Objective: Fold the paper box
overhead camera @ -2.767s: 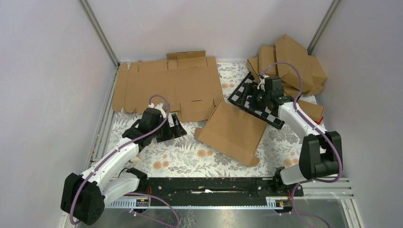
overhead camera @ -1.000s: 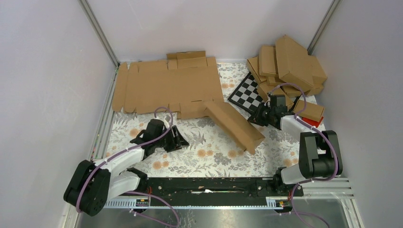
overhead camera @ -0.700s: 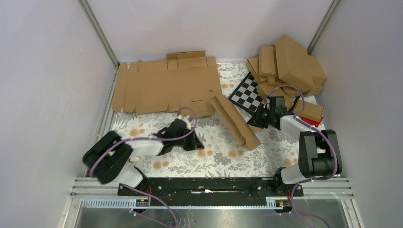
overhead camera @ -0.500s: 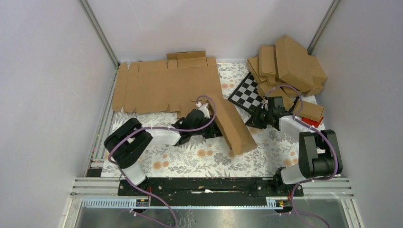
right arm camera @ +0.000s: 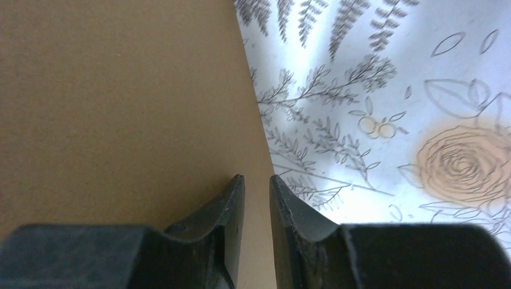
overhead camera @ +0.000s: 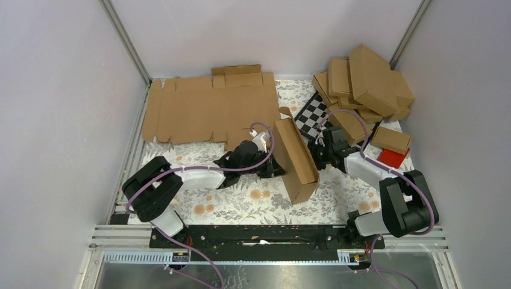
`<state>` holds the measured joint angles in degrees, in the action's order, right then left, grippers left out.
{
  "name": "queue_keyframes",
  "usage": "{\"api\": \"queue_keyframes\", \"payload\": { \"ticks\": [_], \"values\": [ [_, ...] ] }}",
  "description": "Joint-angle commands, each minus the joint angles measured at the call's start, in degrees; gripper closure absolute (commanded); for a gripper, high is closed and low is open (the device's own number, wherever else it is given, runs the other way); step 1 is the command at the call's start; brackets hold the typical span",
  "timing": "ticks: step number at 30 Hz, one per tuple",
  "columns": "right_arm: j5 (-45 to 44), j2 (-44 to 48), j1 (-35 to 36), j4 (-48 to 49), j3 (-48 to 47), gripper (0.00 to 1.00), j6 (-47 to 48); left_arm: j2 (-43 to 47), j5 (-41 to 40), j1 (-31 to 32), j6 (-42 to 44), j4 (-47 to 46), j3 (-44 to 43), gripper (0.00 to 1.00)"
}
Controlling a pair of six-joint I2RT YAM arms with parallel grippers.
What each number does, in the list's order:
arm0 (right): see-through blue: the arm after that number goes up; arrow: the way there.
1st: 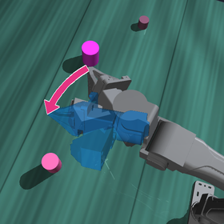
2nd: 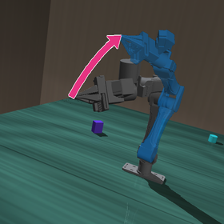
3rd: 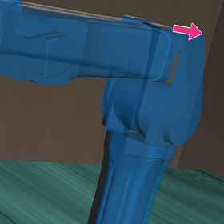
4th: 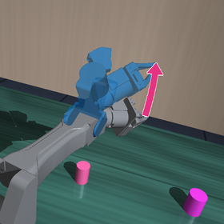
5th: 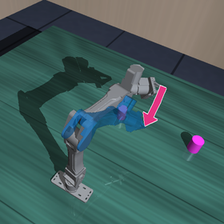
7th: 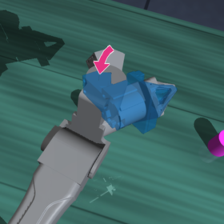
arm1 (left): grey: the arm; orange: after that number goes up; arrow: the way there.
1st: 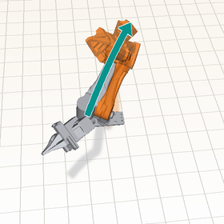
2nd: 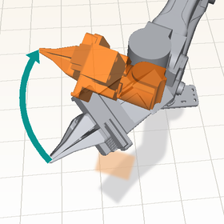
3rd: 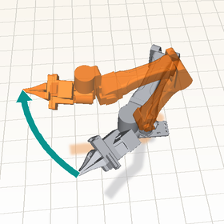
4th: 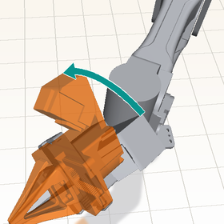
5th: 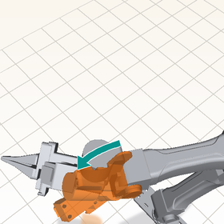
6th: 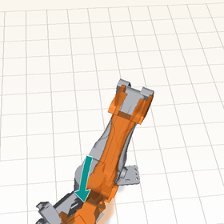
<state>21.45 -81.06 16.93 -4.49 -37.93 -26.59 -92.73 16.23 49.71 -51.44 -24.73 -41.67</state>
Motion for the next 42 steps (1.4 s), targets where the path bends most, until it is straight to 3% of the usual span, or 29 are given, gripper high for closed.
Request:
{"api": "queue_keyframes", "payload": {
  "ticks": [1,12,19,28,32,39,42],
  "values": [
    [-0.59,3.68,2.12,-2.44,0.75,0.7,0.82,5.43,-0.16,0.5,1.08,0.0,1.66,0.9],
    [-8.25,9.34,2.39,-9.97,-1.97,0.6,4.31,10.15,-1.98,-0.5,2.63,3.95,3.85,0.83],
    [-5.27,12.13,2.26,-11.1,-5.23,0.54,2.04,13.2,0.16,-4.59,3.1,3.99,5.66,0.82],
    [-8.54,14.83,1.07,-19.15,-13.88,0.47,4.2,12.67,1.01,-5.02,4.13,4.7,4.52,0.81],
    [-10.03,18.02,1.09,-23.15,-18.34,0.35,4.83,12.47,1.3,-5.06,4.84,5.61,3.36,0.81],
    [-6.33,19.3,3.25,-31.7,-28.87,0.01,4.97,14.84,0.9,-8.36,7.25,10.42,1.44,0.79],
    [-8.16,17.76,9.1,-34.56,-32.7,0.0,5.9,15.58,1.68,-11.01,9.58,12.76,-0.33,0.78]
  ]
}}
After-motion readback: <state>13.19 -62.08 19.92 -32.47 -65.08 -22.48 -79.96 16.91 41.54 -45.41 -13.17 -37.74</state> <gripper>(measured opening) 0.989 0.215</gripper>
